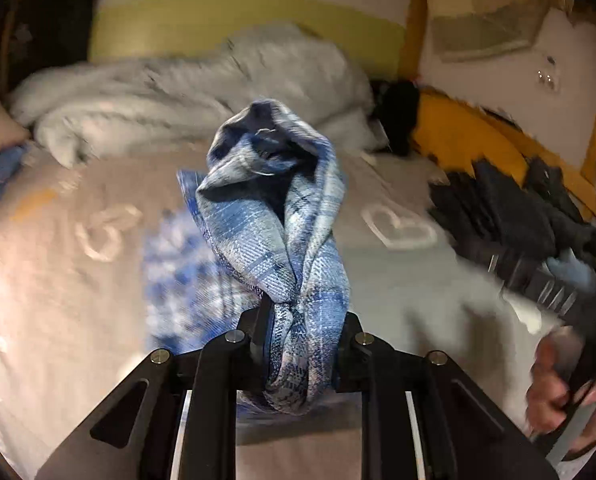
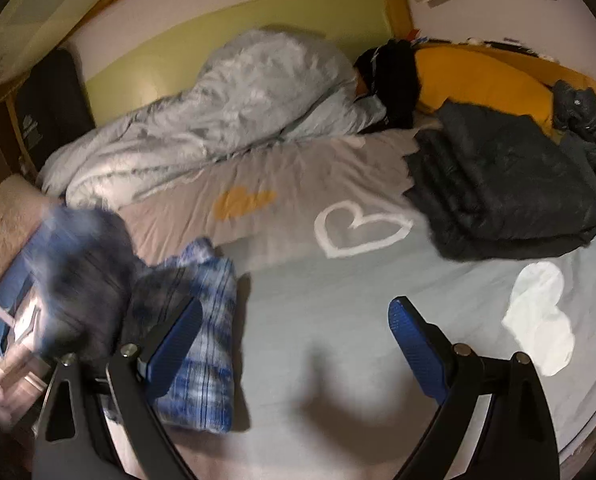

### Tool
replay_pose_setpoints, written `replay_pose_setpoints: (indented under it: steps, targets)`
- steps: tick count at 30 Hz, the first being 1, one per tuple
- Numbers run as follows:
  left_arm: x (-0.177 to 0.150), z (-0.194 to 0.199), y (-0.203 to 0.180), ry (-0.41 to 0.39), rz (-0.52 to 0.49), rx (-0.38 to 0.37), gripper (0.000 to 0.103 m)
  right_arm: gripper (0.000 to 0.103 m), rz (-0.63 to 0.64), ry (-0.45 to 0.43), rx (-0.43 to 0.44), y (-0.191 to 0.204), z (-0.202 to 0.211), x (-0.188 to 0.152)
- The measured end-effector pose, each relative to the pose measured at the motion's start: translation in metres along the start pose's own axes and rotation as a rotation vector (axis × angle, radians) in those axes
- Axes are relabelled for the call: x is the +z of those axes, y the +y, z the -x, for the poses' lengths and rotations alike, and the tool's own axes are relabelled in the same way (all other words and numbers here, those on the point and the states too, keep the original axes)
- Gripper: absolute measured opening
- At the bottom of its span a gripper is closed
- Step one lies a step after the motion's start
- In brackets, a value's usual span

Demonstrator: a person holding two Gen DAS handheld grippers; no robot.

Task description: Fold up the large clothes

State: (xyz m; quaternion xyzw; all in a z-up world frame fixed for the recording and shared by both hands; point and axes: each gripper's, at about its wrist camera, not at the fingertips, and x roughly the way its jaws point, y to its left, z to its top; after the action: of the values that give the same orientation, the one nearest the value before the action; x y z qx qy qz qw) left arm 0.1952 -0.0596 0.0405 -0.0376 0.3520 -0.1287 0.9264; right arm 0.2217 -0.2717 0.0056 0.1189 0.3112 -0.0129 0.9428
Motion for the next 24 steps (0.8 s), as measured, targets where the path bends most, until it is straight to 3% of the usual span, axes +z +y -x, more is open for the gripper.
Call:
replay_pose_setpoints:
  steps: [4, 7, 11, 16, 19, 24]
  targets:
    - [-0.022, -0.027, -0.022, 0.056, -0.007, -0.037, 0.026, 0.094, -0.040, -0.023, 0.003, -0.013, 0.007, 0.009]
    - [-0.031, -0.023, -0.035, 0.038, -0.020, -0.084, 0.042, 0.094, -0.053, -0.018, -0.005, -0.018, 0.005, 0.009]
    - [-0.038, -0.001, -0.045, -0.005, -0.073, -0.118, 0.047, 0.094, -0.055, -0.010, -0.001, -0.020, 0.002, 0.009]
    - [-0.047, 0.025, -0.031, -0.014, -0.056, -0.129, 0.047, 0.094, -0.051, -0.037, 0.009, -0.020, 0.008, 0.009]
    - [-0.053, 0.040, -0.012, -0.038, -0.017, -0.091, 0.047, 0.094, -0.037, -0.054, 0.040, -0.016, 0.012, 0.007]
    - [-0.058, 0.048, 0.026, -0.096, 0.043, 0.034, 0.049, 0.094, 0.046, -0.080, 0.155, 0.008, 0.017, -0.002]
